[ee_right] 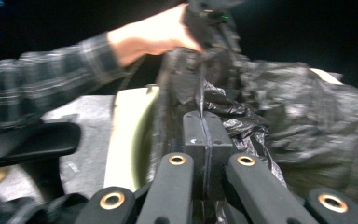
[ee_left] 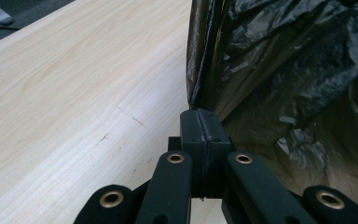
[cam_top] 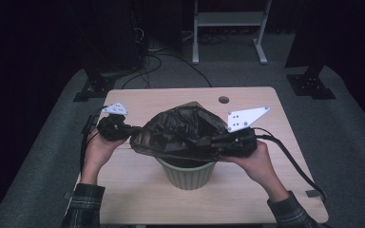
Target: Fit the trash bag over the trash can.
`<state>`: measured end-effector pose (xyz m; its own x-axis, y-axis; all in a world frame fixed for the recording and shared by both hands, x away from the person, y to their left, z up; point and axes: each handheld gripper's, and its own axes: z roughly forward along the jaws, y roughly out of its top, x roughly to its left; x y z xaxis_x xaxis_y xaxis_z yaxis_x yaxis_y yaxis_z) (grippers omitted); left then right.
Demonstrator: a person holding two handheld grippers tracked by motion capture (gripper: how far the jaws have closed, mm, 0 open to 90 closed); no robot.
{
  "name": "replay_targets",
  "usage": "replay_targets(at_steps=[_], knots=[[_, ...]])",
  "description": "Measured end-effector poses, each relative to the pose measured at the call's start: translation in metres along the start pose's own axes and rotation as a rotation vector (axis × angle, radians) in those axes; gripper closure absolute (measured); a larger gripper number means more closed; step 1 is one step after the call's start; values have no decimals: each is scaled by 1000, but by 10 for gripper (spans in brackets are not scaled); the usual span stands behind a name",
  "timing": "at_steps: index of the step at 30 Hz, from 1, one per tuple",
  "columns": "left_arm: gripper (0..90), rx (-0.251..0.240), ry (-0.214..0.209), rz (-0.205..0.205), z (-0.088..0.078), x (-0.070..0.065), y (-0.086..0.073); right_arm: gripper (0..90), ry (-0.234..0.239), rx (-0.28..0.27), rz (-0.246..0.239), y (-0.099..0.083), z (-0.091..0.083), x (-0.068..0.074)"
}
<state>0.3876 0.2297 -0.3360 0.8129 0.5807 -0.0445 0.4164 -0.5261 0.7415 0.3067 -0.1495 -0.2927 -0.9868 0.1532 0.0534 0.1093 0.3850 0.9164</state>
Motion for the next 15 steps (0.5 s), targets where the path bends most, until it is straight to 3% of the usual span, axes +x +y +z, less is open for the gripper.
replay_targets(at_steps=[7,15], knots=[[900,1,-1,12,-1,-7,-5,899,78,32,-42,-6,4,28],[900,9,2,-3,5,-6,-15,900,156,66,-17,-32,14,45]])
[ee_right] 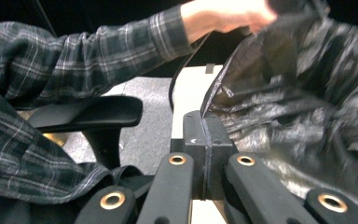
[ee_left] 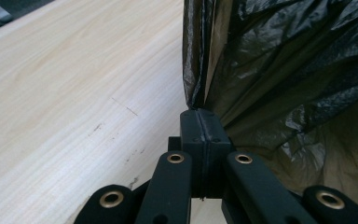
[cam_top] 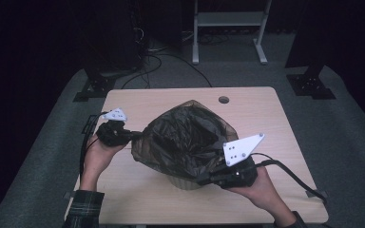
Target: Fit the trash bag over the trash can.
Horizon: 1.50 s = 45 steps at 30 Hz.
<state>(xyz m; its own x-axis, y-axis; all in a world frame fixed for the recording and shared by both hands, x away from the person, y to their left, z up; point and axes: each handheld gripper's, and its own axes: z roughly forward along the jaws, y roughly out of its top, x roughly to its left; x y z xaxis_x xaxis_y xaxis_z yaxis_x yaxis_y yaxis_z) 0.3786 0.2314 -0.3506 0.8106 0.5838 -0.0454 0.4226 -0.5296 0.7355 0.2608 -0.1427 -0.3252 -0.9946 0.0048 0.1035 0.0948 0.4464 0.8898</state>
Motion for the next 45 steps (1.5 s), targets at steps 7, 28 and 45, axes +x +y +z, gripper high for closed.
replay_targets(at_steps=[7,28,45], knots=[[900,63,27,8,20,0,-5,900,24,41,44,-22,10,0],[900,115,48,24,36,4,-9,599,-375,-152,53,1,-87,-44],[900,106,42,25,35,3,-7,677,-373,-99,245,-11,-71,-127]])
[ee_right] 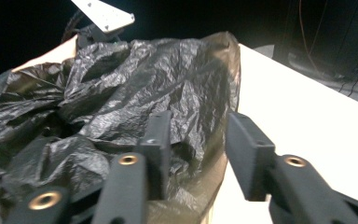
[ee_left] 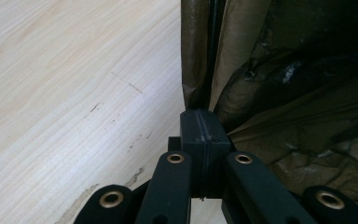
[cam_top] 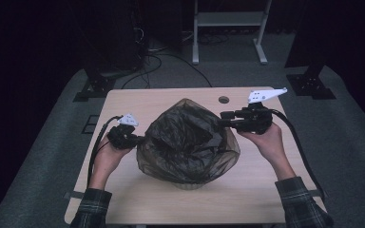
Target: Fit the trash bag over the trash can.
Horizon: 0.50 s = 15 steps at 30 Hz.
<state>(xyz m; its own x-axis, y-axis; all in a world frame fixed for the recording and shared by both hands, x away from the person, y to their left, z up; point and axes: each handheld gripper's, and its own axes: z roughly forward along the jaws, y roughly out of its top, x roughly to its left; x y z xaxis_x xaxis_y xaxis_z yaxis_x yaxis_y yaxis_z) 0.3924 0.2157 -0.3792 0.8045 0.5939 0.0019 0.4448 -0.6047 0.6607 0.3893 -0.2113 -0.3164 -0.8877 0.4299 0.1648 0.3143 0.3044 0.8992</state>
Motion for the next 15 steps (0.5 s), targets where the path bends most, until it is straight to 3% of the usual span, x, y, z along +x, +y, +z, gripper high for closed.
replay_targets(at_steps=[2,5,15], knots=[[900,-2,-1,0,0,0,0,780,-32,7,-7,-1,0,0],[900,-6,-2,0,0,0,0,898,-35,-9,-11,0,-2,-2],[900,-17,2,1,-2,1,6,900,-157,22,-18,-2,-1,-15]])
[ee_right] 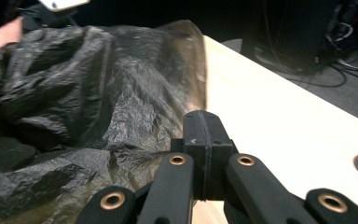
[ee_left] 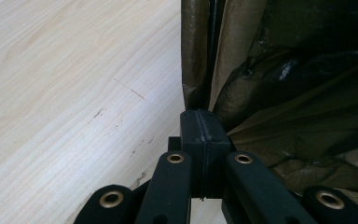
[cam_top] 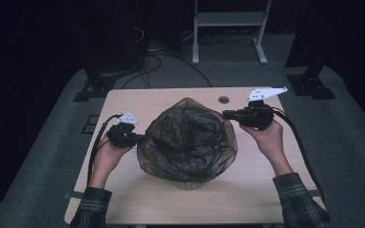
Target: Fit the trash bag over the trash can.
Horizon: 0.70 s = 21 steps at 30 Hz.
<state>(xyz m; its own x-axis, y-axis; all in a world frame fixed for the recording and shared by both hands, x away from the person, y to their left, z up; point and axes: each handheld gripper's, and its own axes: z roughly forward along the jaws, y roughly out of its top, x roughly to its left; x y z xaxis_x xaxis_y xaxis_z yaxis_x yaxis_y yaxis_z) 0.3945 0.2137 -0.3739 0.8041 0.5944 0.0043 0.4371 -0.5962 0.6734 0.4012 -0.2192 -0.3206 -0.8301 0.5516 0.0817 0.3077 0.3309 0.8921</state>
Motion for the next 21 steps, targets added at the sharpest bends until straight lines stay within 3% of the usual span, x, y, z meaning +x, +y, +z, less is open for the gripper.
replay_targets(at_steps=[9,21], knots=[[900,26,9,1,8,3,1,900,-65,55,34,-15,17,-15],[900,52,8,-10,16,5,-4,900,-91,195,68,-52,52,-27]])
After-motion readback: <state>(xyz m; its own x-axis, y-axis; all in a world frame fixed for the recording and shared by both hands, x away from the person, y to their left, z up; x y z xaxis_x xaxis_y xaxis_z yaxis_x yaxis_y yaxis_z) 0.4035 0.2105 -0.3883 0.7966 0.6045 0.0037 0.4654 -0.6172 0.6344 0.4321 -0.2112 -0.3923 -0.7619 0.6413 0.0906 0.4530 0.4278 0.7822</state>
